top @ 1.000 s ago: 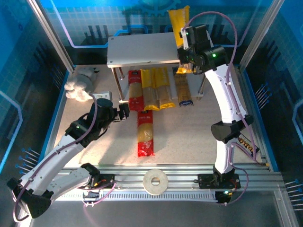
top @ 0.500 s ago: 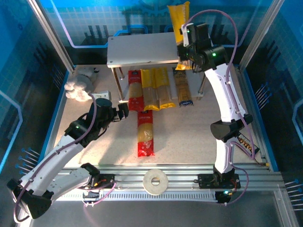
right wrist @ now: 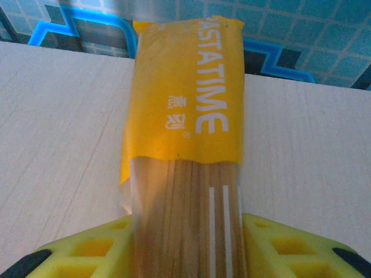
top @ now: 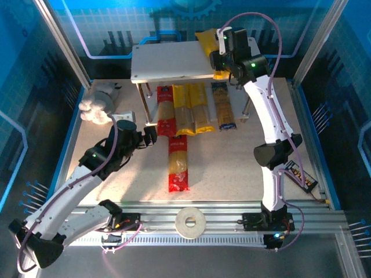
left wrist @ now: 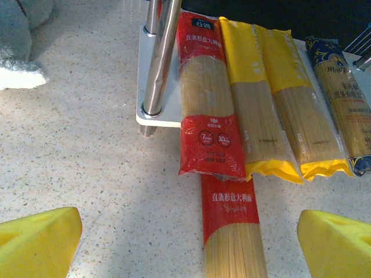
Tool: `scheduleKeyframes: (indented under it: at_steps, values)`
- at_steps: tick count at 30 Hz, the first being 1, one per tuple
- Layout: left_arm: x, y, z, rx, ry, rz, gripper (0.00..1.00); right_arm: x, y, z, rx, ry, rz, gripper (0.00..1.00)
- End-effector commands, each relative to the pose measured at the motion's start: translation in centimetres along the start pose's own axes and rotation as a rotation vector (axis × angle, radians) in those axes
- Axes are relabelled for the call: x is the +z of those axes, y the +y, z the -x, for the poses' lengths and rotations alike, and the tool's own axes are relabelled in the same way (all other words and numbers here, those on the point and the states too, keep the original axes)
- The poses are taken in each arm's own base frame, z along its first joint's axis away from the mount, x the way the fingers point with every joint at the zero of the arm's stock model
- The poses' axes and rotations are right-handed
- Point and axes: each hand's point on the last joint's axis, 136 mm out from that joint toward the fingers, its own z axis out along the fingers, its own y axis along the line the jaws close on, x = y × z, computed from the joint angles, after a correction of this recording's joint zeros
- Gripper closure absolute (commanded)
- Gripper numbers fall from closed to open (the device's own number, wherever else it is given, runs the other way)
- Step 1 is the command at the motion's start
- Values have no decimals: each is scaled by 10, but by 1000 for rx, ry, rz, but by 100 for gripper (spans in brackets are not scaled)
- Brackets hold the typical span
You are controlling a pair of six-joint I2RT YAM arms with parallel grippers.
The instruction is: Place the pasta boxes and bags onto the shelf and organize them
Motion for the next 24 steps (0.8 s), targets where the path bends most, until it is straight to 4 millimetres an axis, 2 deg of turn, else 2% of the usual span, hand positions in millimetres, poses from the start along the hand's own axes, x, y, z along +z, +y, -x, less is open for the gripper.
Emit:
scheduleKeyframes:
  at_steps: [1, 4, 9, 10, 13, 16, 24]
  values:
    - [-6, 5, 1, 2, -4, 4, 3, 14, -2, -1, 24, -5, 4, 54]
    - [-5, 6, 0, -1, 0, 5, 3, 11, 2, -3, 38, -2, 27, 45]
    - [-2, 7, -6, -7, 10, 10, 3, -5, 7, -4, 75, -5, 77, 39]
    - [-2, 8, -5, -9, 8, 10, 3, -9, 9, -5, 81, -7, 88, 35]
    - [-1, 7, -6, -7, 8, 7, 3, -22, 11, -4, 102, -38, 117, 12]
    - [0, 5, -6, -7, 8, 1, 3, -32, 9, 0, 120, -67, 123, 4]
    - [1, 8, -11, -10, 16, 4, 3, -58, 2, 14, 180, -129, 147, 0]
